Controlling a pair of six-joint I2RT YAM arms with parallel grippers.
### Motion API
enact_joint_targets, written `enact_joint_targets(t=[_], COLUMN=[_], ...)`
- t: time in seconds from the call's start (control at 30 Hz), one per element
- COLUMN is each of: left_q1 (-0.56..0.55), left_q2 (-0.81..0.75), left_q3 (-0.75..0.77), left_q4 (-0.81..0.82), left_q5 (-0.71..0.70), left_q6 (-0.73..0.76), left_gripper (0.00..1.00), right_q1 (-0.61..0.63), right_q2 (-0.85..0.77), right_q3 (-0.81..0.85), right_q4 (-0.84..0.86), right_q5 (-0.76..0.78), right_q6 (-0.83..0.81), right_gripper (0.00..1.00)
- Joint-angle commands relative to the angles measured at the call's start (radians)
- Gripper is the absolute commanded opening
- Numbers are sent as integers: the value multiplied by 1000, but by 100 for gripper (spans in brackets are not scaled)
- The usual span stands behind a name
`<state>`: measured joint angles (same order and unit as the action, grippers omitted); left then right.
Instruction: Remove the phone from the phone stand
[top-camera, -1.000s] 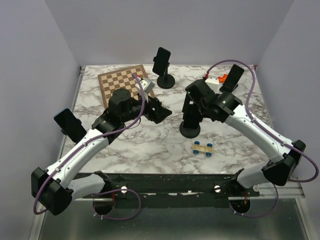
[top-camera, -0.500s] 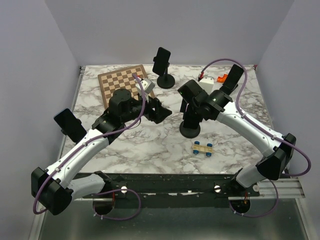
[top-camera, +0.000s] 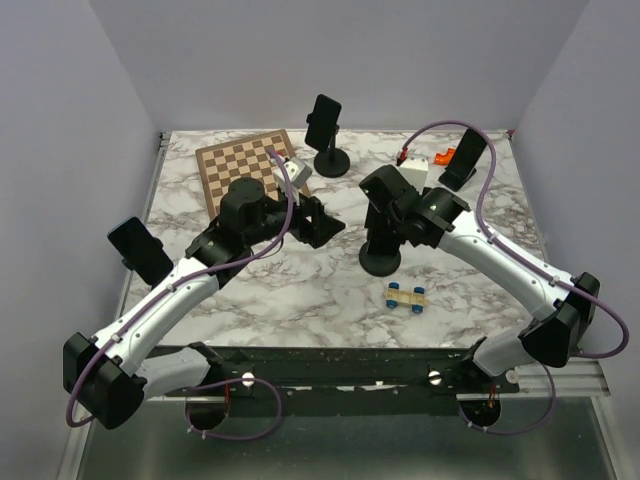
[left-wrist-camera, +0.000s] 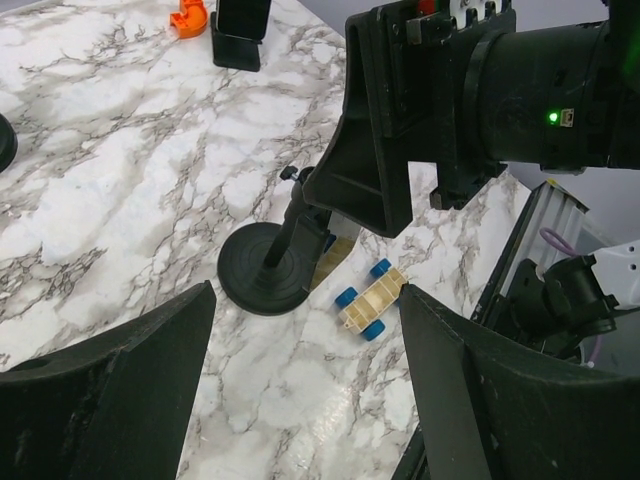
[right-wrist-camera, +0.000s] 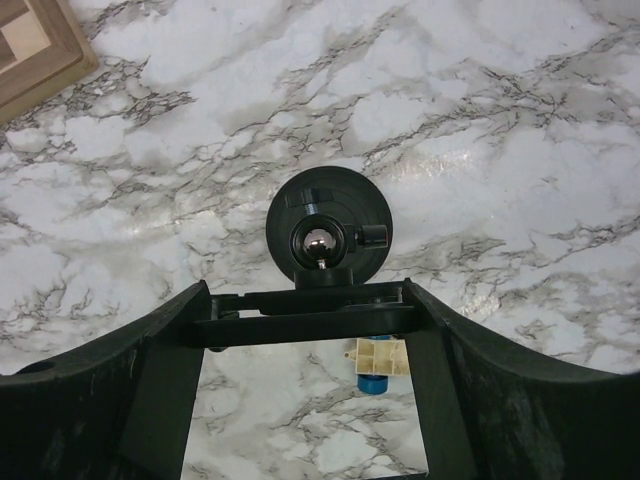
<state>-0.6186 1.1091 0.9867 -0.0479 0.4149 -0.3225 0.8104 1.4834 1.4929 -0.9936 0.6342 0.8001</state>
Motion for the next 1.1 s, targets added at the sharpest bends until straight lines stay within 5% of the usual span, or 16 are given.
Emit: enact_joint_targets(t=[0.0,0.27,0.4,0.6,0.7,1.07], left_q1=[-12,-59,-116,-122,-128,-133], left_q2=[21,-15,-103,15,45,261], left_q3=[32,-93,-304,-267,-334,-281], left_q4=[2,150,437,431,575,709], left_q5=[-13,-178,-286,-153,-111,-47], left_q6=[12,17,56,-39,-77,44], left_gripper=[82,76,78,78,78,75], right_q1=[7,7,7,6,6,-18], right_q2=[-22,-36,-56,-106,-132,-144], right_q3=[-34,-64,-98,-156,-177,-186], right_q4=[73,102,140,190,208,254], right_q5=[-24,-55,-92,-113,-147,-236], right_q6=[-64,-88,-109,-165,-196,-302], right_gripper=[3,1,1,1,1,1])
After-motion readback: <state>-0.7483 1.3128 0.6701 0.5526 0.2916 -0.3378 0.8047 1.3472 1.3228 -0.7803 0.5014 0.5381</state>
